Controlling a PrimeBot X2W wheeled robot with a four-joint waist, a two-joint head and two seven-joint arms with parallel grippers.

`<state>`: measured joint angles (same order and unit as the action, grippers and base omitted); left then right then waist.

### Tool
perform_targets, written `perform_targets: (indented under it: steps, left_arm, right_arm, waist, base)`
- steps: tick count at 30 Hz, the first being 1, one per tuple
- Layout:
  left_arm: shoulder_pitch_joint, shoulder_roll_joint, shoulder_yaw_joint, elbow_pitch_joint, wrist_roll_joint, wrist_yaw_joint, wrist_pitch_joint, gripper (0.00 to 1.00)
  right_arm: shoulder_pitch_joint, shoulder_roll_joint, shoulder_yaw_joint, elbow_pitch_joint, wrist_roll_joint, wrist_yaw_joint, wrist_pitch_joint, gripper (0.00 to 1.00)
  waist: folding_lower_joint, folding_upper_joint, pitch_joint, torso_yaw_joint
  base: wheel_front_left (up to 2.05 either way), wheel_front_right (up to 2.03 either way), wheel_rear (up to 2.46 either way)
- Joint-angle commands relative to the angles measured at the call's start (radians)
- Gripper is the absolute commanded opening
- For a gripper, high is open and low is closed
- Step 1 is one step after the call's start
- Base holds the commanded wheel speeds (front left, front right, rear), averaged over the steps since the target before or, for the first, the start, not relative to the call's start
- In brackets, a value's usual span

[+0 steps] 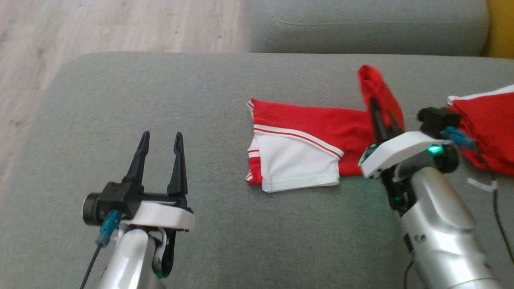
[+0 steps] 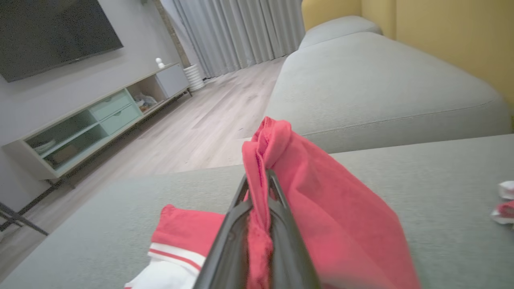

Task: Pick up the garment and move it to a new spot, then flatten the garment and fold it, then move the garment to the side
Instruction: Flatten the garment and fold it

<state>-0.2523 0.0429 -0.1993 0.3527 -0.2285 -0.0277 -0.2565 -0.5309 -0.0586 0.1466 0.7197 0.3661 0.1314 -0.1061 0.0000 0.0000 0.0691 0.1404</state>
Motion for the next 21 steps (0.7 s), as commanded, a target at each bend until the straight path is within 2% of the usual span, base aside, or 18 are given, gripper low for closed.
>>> perform_targets:
  steps: [1, 12, 21]
  left_arm:
    - [-0.014, 0.007, 0.024, -0.028, 0.01, -0.003, -0.005, 1.0]
    - [-0.018, 0.007, 0.005, -0.03, 0.006, -0.003, -0.005, 1.0]
    - [-0.039, 0.007, -0.024, -0.03, -0.009, 0.003, -0.005, 1.0]
  right_arm:
    - [-0.029, 0.008, 0.05, -0.028, 0.034, -0.001, -0.013, 0.0]
    - [-0.072, 0.008, 0.298, 0.088, 0.247, -0.001, -0.074, 0.0]
    - [-0.136, 0.008, 0.483, 0.16, 0.36, -0.001, -0.112, 0.0]
  waist:
    - [0.0, 0.0, -0.007, 0.015]
    - [0.0, 0.0, 0.017, 0.08]
    - [0.0, 0.0, 0.063, 0.11]
  base:
    - [0.0, 0.0, 0.0]
    - [0.0, 0.0, 0.0]
    - [0.0, 0.0, 0.0]
